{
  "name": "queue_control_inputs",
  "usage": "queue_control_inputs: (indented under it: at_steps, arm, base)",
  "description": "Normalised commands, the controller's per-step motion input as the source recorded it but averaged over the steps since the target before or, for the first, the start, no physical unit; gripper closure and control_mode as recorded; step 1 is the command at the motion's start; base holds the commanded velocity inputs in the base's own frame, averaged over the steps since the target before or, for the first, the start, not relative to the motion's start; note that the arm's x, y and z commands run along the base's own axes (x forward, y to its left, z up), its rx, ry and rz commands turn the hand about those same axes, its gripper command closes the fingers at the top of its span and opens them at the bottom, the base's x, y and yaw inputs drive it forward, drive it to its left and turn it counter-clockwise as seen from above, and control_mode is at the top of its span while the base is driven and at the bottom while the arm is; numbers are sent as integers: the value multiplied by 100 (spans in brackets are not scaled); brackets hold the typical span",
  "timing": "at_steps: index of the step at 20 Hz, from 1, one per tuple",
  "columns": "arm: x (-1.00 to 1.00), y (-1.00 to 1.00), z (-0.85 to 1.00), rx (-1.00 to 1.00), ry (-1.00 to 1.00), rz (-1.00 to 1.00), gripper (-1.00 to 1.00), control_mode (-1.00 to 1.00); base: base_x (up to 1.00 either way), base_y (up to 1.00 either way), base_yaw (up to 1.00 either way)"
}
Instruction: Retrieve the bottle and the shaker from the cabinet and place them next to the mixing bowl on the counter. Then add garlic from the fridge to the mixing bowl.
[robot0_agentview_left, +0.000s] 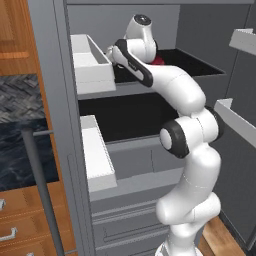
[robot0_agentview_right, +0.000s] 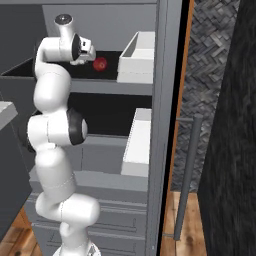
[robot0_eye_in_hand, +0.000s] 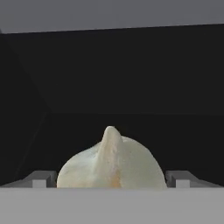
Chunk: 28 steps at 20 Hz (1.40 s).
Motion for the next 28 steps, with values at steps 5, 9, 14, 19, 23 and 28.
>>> queue_control_inputs:
  at_steps: [5, 9, 14, 19, 23, 28]
  arm:
    - [0, 7, -13, 0, 8, 0, -100, -100]
    - [0, 4, -31, 0, 7, 0, -100, -100]
    - [2, 2, -13, 0, 3, 0, -100, -100]
    - [0, 0, -17, 0, 1, 0, -100, -100]
    - [0, 0, -28, 0, 0, 0, -100, -100]
    - [0, 0, -26, 0, 0, 0, -100, -100]
  base:
    - [0, 0, 0]
    - [0, 0, 0]
    - [0, 0, 0]
    - [0, 0, 0]
    - [0, 0, 0]
    - [0, 0, 0]
